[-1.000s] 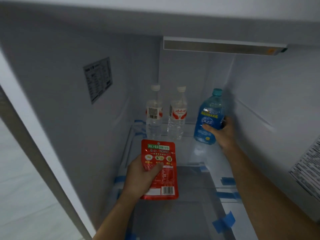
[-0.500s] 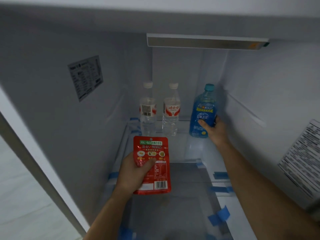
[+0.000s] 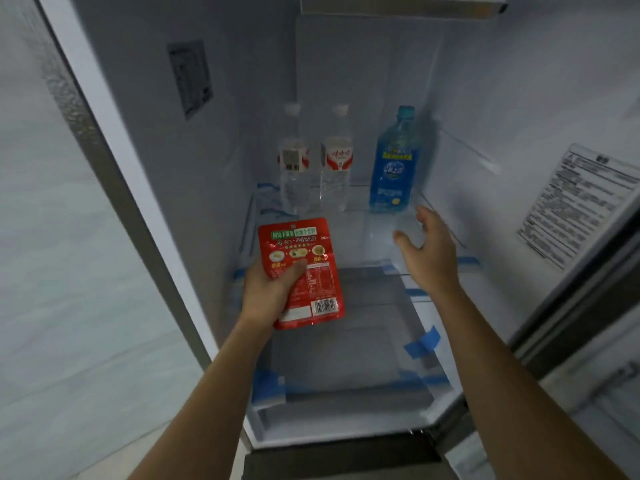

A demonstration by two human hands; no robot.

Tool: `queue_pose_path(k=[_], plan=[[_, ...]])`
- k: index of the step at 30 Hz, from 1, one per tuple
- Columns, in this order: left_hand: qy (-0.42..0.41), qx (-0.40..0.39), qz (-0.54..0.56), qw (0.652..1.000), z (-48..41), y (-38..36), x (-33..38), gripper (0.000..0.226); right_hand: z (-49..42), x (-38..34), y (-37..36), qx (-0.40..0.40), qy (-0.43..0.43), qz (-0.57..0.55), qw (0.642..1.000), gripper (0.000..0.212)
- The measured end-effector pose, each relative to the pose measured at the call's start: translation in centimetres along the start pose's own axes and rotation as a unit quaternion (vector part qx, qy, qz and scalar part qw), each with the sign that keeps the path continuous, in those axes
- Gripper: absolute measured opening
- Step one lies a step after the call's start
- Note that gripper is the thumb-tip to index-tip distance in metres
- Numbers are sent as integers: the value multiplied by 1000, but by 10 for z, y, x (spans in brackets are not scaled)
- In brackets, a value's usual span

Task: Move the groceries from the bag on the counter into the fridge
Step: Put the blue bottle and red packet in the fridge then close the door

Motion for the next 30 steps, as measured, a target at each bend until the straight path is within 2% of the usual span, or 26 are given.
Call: queue_pose_path(k=[6,11,13,18,23,27,30], plan=[[72,-26,37,996,64,-4,-69,25,95,-8,-24,-33,86,95,991,55],[193,-38,139,971,102,-11,-148,31,153,47,-51,-88,69,141,984,52],[227,-37,141,963,106,-16,-177,29,170,75,-64,-104,55,149,982,51],[266,-31,3,964,81,-23,-233,25,200,142,-104,-185,-10,163,969,53],[269,-4,-37,962,42,-29,-267,15,208,188,-151,-275,-45,227,933,60],[260,15,-64,963,22,-32,-277,24,204,206,-176,-302,-36,278,911,69],[220,-21,-169,961,21,-32,-263,36,203,212,-182,-290,-16,308,906,74]])
Point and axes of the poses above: each hand's wrist, its own z-axis away from the middle knuckle, its own y-axis out of the back of the hand, x = y × z, the point moved 8 cm from there along -z, towards the middle knuckle, and after that the axes turned 12 degrees about -x, right-handed, at the moved point
